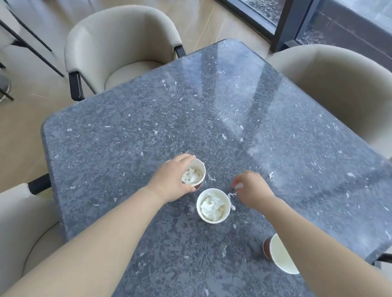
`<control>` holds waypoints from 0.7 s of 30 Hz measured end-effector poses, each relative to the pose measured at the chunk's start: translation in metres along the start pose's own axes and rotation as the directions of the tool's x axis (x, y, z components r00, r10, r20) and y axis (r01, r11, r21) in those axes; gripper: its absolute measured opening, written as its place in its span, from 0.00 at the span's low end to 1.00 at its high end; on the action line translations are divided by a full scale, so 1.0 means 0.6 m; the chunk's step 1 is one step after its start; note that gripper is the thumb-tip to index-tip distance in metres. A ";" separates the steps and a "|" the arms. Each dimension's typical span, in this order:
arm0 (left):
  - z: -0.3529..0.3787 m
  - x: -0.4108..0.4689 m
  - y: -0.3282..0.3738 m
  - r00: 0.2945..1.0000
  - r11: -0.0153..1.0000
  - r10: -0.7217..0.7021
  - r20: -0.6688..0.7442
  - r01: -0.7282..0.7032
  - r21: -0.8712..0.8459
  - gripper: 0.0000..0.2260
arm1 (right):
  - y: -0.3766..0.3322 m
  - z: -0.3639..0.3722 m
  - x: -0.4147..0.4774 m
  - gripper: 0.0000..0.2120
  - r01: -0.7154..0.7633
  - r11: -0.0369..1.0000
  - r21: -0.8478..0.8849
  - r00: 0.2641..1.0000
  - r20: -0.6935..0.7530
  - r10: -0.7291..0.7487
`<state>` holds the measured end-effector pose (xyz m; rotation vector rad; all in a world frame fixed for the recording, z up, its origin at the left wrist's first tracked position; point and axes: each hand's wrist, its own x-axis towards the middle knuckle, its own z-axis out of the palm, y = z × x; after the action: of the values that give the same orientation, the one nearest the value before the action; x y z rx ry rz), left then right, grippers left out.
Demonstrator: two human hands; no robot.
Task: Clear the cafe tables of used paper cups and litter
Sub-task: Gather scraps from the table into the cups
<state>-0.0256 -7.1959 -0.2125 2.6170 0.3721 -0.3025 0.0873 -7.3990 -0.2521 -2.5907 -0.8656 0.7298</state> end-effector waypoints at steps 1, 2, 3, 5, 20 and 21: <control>0.000 -0.001 -0.002 1.000 1.000 0.005 0.000 -0.005 -0.010 0.39 | -0.012 -0.006 0.001 0.11 0.008 0.999 0.047 0.998 -0.061 -0.005; 0.000 -0.003 -0.003 1.000 1.000 0.010 -0.002 -0.010 -0.016 0.39 | -0.028 -0.014 0.002 0.10 0.032 0.994 0.103 0.991 -0.129 -0.018; 0.000 -0.004 -0.003 1.000 1.000 0.016 -0.007 -0.016 -0.020 0.39 | -0.047 -0.023 0.002 0.09 0.071 0.984 0.162 0.980 -0.194 -0.038; -0.001 -0.006 -0.004 1.000 0.999 0.023 -0.019 -0.024 -0.027 0.39 | -0.089 -0.039 -0.001 0.08 0.179 0.952 0.248 0.952 -0.290 -0.103; -0.001 -0.022 -0.002 0.999 0.997 -0.030 -0.027 0.028 -0.073 0.40 | -0.061 -0.042 -0.062 0.10 0.183 0.938 0.294 0.945 -0.317 -0.085; -0.003 -0.018 -0.001 0.999 0.997 -0.032 -0.025 0.030 -0.073 0.40 | -0.054 -0.043 -0.063 0.11 0.179 0.941 0.288 0.943 -0.323 -0.081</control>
<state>-0.0356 -7.1969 -0.2080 2.5480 0.4252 -0.2611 0.0607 -7.4014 -0.2027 -2.2556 -0.7475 0.3735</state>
